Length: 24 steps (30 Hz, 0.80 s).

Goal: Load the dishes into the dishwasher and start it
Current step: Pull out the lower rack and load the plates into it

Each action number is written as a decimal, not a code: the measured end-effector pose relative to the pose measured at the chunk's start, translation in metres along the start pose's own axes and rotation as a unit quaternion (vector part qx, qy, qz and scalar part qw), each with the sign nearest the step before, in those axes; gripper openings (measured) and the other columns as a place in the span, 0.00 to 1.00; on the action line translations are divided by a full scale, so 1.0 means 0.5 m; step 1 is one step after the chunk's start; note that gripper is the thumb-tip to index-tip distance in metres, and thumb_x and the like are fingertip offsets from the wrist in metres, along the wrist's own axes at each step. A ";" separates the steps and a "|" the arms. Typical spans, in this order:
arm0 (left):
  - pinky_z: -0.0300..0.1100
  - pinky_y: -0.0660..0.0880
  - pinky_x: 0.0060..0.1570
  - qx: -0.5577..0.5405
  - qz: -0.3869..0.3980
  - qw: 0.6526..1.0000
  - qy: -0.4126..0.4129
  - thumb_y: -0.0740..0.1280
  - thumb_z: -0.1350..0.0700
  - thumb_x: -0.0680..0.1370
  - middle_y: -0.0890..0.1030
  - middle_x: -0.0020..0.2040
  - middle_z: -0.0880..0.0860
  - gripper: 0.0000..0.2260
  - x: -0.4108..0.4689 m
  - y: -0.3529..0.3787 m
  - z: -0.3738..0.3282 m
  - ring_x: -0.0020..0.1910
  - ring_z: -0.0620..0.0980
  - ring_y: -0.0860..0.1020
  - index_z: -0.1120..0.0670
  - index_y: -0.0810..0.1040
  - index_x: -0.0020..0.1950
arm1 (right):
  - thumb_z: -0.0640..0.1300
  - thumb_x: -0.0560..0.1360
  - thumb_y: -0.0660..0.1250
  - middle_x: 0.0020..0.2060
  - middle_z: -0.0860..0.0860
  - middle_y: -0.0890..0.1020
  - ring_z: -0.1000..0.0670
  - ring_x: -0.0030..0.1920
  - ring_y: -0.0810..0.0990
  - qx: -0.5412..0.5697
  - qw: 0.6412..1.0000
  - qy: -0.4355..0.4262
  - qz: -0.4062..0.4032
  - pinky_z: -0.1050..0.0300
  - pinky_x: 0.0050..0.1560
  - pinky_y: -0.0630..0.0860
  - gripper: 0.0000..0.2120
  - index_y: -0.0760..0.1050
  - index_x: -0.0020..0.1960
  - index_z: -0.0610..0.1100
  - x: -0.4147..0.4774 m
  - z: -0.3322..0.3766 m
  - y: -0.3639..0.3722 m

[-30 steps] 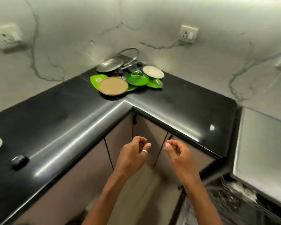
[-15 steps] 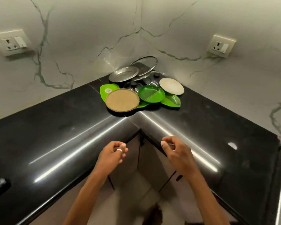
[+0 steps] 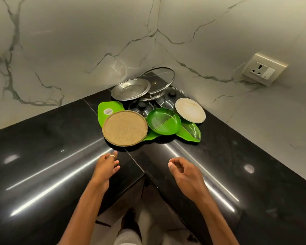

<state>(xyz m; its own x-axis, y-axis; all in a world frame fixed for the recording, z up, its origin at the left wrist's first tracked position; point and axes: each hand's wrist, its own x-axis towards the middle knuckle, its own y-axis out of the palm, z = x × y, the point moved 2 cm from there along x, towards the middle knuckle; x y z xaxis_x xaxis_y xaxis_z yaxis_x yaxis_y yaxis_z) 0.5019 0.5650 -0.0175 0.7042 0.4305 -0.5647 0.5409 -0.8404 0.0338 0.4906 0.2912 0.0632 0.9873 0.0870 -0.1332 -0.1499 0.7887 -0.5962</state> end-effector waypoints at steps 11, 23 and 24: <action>0.41 0.79 0.41 0.003 -0.028 0.995 -0.099 0.67 0.57 0.81 0.82 0.57 0.57 0.10 0.288 0.036 -0.048 0.51 0.52 0.81 0.60 0.77 0.60 | 0.51 0.79 0.68 0.41 0.59 0.85 0.63 0.43 0.82 0.013 0.999 0.018 -0.025 0.71 0.42 0.73 0.03 0.80 0.50 0.54 0.171 0.081 0.054; 0.47 0.78 0.49 0.014 -0.035 0.998 0.045 0.62 0.59 0.83 0.84 0.46 0.54 0.09 0.112 0.008 -0.172 0.43 0.49 0.81 0.57 0.81 0.48 | 0.57 0.77 0.70 0.48 0.59 0.85 0.64 0.49 0.83 0.093 0.990 0.091 -0.047 0.61 0.52 0.80 0.12 0.78 0.58 0.54 0.245 0.089 0.063; 0.46 0.77 0.48 0.006 -0.002 0.999 0.051 0.62 0.60 0.83 0.84 0.45 0.54 0.09 0.101 0.022 -0.184 0.43 0.49 0.81 0.58 0.82 0.48 | 0.61 0.75 0.70 0.52 0.59 0.84 0.64 0.51 0.82 0.136 0.983 0.118 -0.043 0.57 0.56 0.81 0.19 0.76 0.62 0.53 0.250 0.090 0.061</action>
<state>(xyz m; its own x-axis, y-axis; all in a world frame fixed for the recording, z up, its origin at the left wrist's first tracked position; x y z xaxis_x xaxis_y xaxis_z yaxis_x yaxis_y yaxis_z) 0.5858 0.6080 0.0304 0.7458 0.4638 -0.4781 0.5384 -0.8424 0.0226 0.6119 0.3537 0.0641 0.9513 -0.1045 -0.2901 -0.0154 0.9234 -0.3835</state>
